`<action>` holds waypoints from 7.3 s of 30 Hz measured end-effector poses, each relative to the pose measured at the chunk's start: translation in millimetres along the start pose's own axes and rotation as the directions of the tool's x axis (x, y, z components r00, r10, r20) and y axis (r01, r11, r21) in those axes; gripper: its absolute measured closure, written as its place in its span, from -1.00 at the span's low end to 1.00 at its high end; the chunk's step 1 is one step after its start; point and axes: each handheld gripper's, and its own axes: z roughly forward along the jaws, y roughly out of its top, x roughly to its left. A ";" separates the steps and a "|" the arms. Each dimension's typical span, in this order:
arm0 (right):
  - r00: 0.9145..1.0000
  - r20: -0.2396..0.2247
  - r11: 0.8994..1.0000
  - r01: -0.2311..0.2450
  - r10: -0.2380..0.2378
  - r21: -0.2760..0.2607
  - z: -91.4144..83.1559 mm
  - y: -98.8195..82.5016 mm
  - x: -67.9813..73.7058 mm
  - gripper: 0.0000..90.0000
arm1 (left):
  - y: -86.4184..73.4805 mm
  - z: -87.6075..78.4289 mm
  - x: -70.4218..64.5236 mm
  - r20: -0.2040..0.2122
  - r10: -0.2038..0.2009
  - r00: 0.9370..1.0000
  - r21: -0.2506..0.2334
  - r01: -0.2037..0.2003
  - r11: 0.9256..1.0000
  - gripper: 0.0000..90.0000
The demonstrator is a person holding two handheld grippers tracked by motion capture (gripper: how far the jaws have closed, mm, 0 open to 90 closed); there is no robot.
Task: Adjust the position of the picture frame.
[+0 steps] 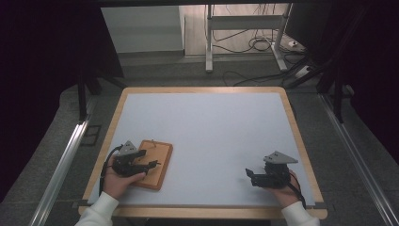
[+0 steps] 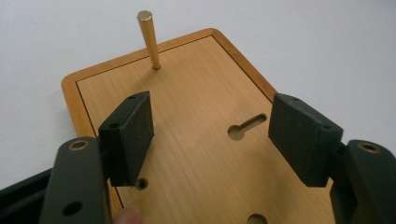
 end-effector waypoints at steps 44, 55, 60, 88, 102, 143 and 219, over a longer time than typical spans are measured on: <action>0.995 -0.028 0.996 0.093 -0.093 -0.002 2.7 -2.5 17.6 -0.69 | 11.3 6.3 8.2 -0.038 0.024 0.999 -0.020 -0.025 0.999 -0.29; 0.995 -0.028 0.996 0.094 -0.094 -0.003 2.9 -2.5 16.6 -0.69 | 24.6 19.2 16.1 -0.034 0.029 0.999 -0.020 -0.030 0.999 -0.21; 0.995 -0.029 0.996 0.095 -0.095 -0.001 2.9 -2.4 16.8 -0.70 | 30.4 26.6 23.3 -0.021 0.016 1.000 -0.027 -0.016 1.000 0.00; 0.996 -0.026 0.996 0.089 -0.089 0.009 3.8 -2.9 14.5 -0.70 | 39.7 31.9 33.8 0.002 0.006 1.000 0.026 -0.007 1.000 0.87; 0.996 -0.023 0.996 0.091 -0.091 0.008 3.4 -2.4 15.0 -0.70 | 59.0 32.3 8.6 0.034 0.057 0.998 0.004 -0.057 0.998 0.87; 0.995 -0.014 0.995 0.098 -0.098 0.033 3.4 -5.2 12.6 -0.70 | 112.7 106.3 -52.5 0.134 0.177 0.975 0.071 -0.188 0.980 0.25; 0.992 0.001 0.991 0.126 -0.126 0.051 5.3 -6.6 13.1 -0.70 | 27.3 32.7 0.6 0.125 0.115 0.985 0.194 -0.138 0.971 1.00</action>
